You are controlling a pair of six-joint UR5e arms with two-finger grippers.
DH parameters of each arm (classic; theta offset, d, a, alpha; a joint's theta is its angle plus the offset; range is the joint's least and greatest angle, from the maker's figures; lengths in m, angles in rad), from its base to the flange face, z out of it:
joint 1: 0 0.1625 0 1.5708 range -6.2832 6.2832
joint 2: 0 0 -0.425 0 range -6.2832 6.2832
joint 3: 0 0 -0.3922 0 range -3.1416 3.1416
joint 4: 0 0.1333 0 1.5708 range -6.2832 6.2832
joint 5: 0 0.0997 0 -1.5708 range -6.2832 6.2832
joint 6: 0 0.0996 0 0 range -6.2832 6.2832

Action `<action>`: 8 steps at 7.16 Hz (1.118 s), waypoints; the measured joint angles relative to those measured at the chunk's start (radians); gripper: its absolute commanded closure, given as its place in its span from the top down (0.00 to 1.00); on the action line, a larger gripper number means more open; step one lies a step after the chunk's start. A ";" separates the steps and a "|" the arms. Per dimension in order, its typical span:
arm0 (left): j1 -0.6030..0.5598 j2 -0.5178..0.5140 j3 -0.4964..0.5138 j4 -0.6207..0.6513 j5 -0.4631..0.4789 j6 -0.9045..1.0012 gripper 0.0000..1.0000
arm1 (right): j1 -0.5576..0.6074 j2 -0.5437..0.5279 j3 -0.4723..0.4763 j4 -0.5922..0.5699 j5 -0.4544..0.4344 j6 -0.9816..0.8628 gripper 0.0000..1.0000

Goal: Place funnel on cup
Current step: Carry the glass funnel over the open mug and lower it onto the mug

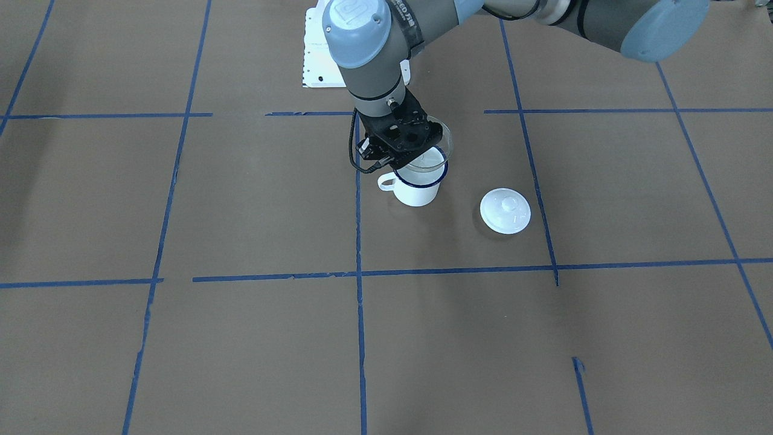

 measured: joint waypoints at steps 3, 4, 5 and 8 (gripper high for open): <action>0.026 0.025 0.030 -0.054 0.004 0.001 0.00 | 0.000 0.000 0.000 0.000 0.000 0.000 1.00; 0.028 0.027 0.030 -0.060 0.015 0.001 0.00 | 0.000 0.000 0.000 0.000 0.000 0.000 1.00; 0.029 0.028 0.031 -0.066 0.028 0.001 0.00 | 0.000 0.000 0.000 0.000 0.000 0.000 1.00; 0.030 0.040 0.033 -0.091 0.040 0.001 0.03 | 0.000 0.000 0.000 0.000 0.000 0.000 1.00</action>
